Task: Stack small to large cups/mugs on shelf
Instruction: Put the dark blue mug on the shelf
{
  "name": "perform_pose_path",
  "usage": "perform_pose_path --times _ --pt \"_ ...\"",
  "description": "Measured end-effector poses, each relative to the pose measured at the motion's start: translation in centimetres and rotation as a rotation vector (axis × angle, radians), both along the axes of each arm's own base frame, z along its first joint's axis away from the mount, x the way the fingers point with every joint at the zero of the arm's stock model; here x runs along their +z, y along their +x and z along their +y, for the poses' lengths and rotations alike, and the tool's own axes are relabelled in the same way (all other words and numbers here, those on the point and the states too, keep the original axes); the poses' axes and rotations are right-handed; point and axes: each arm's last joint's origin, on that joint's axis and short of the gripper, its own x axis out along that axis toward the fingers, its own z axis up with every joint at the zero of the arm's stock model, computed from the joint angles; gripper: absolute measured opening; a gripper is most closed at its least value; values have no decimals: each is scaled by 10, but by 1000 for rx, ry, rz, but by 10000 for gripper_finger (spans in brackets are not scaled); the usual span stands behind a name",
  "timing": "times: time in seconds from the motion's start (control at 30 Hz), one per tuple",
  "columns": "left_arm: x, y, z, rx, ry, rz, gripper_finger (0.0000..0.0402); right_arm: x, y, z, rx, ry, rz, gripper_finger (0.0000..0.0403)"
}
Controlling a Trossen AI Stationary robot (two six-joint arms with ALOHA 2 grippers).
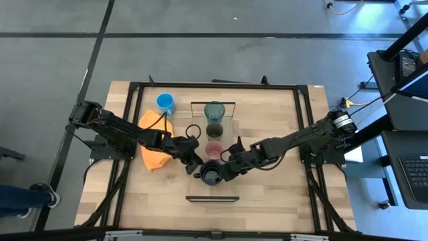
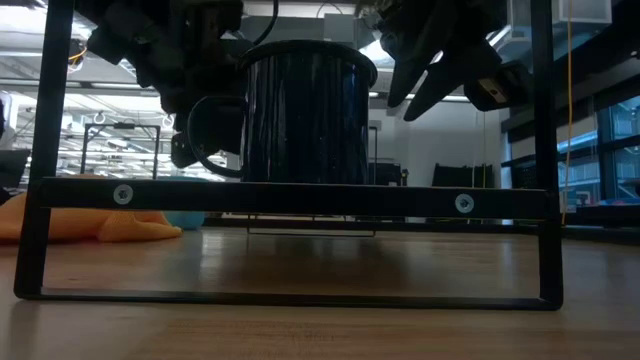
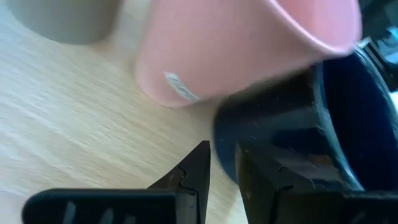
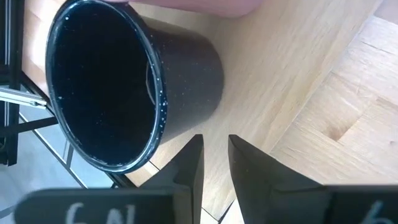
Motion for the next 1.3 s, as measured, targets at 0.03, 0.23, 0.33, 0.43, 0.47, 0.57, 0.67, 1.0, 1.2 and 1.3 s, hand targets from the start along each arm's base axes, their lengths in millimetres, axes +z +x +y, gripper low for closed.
perform_pose_path --times 0.03,0.23,0.33,0.43,0.47,0.57,0.67,1.0,1.2,1.3 --pt "0 0 -2 -12 -5 -1 69 0 0 0 2 4 -1 76" --pt "0 -3 -14 -63 -14 0 69 1 -1 6 8 19 -12 76" --pt "0 -3 -15 -55 -6 -2 69 1 -1 9 6 25 -11 76" --pt "1 -2 -13 -46 -6 -12 69 1 -2 9 7 27 -10 76" --pt "1 -1 -12 -43 -6 -17 69 1 -2 9 6 27 -11 76" --pt "3 1 -9 -46 8 -45 69 1 -1 9 7 32 -16 76" --pt "6 3 -6 -48 19 -79 69 3 0 11 22 61 -30 76" --pt "5 3 -5 -71 47 -80 69 4 3 11 11 93 -48 76" --pt "1 -1 -8 -100 38 -27 69 4 2 11 10 93 -48 76" --pt "1 -2 -11 -118 34 -23 69 4 2 11 8 94 -48 76"
